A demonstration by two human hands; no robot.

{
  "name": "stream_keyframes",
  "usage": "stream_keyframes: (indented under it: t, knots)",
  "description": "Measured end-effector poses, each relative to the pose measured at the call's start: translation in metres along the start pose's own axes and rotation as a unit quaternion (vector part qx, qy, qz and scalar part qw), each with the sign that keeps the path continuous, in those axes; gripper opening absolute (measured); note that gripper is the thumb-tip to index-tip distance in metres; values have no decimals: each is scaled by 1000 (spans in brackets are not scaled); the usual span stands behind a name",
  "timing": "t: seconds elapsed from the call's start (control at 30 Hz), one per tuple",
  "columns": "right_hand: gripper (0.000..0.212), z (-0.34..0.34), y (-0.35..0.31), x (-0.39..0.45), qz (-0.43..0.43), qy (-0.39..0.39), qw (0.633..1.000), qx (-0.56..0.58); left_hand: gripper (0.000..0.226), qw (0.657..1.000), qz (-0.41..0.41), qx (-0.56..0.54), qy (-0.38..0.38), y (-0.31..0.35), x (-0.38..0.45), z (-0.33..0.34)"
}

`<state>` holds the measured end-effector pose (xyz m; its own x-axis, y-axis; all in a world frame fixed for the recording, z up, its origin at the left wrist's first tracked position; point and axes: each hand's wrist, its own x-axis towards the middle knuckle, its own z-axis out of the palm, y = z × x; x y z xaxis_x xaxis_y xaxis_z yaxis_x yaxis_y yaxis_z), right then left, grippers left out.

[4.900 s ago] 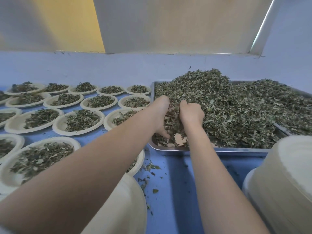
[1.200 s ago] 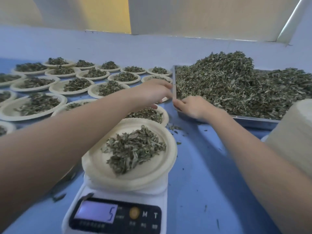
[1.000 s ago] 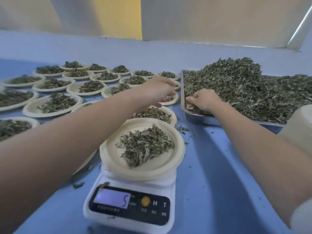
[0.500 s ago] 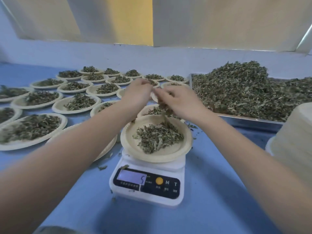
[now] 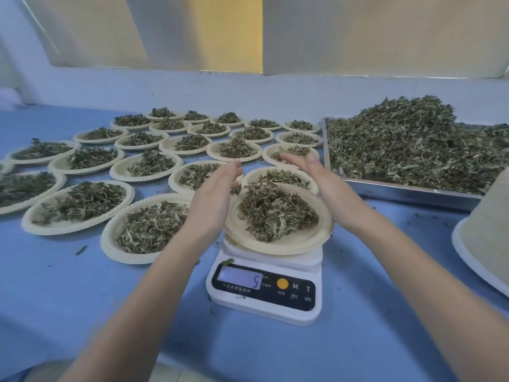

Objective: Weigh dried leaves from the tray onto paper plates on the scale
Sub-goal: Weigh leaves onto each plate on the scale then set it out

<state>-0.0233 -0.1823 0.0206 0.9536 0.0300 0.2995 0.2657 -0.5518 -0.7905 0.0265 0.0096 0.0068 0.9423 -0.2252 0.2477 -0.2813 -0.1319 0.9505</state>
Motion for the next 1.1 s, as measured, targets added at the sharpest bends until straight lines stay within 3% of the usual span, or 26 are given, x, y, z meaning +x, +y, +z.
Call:
stream_keyframes:
  t: [0.23, 0.47, 0.6, 0.8, 0.87, 0.97, 1.1]
  knots:
    - [53, 0, 18, -9, 38, 79, 994, 67, 43, 995, 33, -89, 34, -13, -8, 2]
    - [51, 0, 20, -10, 32, 122, 988, 83, 33, 979, 127, -157, 17, -10, -14, -4]
    - [56, 1, 24, -9, 32, 131, 988, 78, 37, 975, 159, -155, 20, -11, -16, -6]
    - [47, 7, 25, -12, 33, 116, 991, 66, 39, 977, 184, -100, 28, -16, -20, -9]
    - [41, 4, 20, -13, 19, 103, 994, 11, 41, 980, 176, -88, 29, -18, -22, -8]
    - [41, 0, 3, -7, -27, 60, 982, -175, 43, 980, 179, -79, 31, -18, -24, -5]
    - [63, 2, -28, 7, -7, -41, 942, -333, 45, 982, 173, -64, 32, -19, -25, -5]
